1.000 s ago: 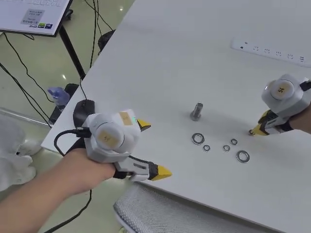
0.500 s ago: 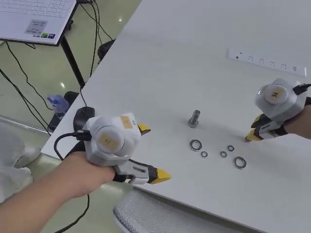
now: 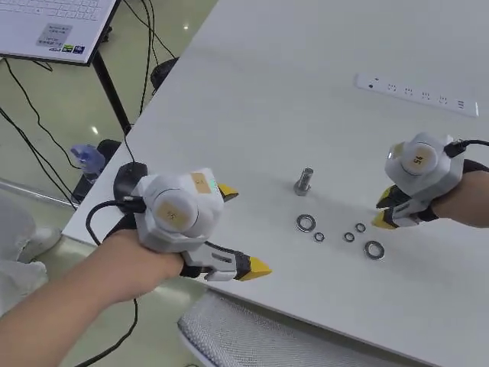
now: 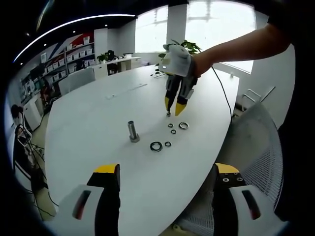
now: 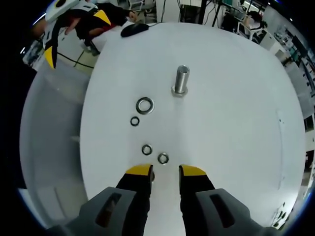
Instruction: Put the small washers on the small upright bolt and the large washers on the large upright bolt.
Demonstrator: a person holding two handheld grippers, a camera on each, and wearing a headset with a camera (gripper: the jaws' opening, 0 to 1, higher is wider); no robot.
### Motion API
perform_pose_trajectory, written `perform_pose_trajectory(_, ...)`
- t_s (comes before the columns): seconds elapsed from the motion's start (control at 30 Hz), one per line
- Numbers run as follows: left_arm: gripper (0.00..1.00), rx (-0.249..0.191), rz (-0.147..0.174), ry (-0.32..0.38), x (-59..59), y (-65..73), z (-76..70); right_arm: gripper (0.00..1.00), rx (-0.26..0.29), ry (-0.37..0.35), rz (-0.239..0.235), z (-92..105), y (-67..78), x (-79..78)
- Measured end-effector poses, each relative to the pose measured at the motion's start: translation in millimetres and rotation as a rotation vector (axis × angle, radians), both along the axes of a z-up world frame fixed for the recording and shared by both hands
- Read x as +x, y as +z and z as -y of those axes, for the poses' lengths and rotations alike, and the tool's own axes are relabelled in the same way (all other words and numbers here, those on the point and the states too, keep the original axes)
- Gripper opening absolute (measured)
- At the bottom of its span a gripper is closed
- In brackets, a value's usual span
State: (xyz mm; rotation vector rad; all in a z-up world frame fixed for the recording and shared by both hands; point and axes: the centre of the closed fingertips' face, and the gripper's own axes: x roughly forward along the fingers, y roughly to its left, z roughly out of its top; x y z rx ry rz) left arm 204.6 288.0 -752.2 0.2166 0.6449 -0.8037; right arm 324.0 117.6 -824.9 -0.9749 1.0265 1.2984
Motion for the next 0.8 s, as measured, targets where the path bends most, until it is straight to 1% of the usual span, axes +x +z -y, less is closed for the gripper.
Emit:
perform_pose_trajectory(0.1,0.77,-0.004,0.0,0.003,-0.3,-0.1,0.7,0.24,0.008,-0.003,-0.004,-0.8,-3.8,-2.9)
perform_pose_trajectory(0.13,0.79,-0.013,0.0,0.006,-0.2,0.1,1.5,0.24,0.008,-0.003,-0.007,-0.9,-6.6,-3.9)
perform_pose_trajectory(0.2,0.8,-0.009,0.005,0.01,0.2,0.1,1.1,0.25,0.002,-0.004,-0.007,-0.4,-11.0,-3.6)
perform_pose_trajectory(0.33,0.8,-0.004,0.001,-0.001,-1.6,-1.3,1.9,0.25,-0.004,-0.009,0.0,-1.3,-20.0,-1.8)
perform_pose_trajectory(0.43,0.8,-0.006,-0.002,0.001,-1.9,-2.1,1.0,0.25,-0.008,-0.02,-0.005,-2.4,-26.7,-1.2)
perform_pose_trajectory(0.6,0.79,-0.009,-0.008,-0.002,-3.3,-4.4,1.3,0.25,-0.003,-0.034,0.01,-4.2,-33.5,0.1)
perform_pose_trajectory(0.7,0.78,-0.006,-0.013,-0.009,-4.7,-6.7,1.3,0.25,-0.014,-0.023,0.015,-4.1,-37.7,-1.4)
perform_pose_trajectory(0.8,0.78,-0.011,-0.015,-0.004,-4.9,-6.9,0.7,0.25,-0.014,-0.016,0.026,-6.2,-39.7,-0.5)
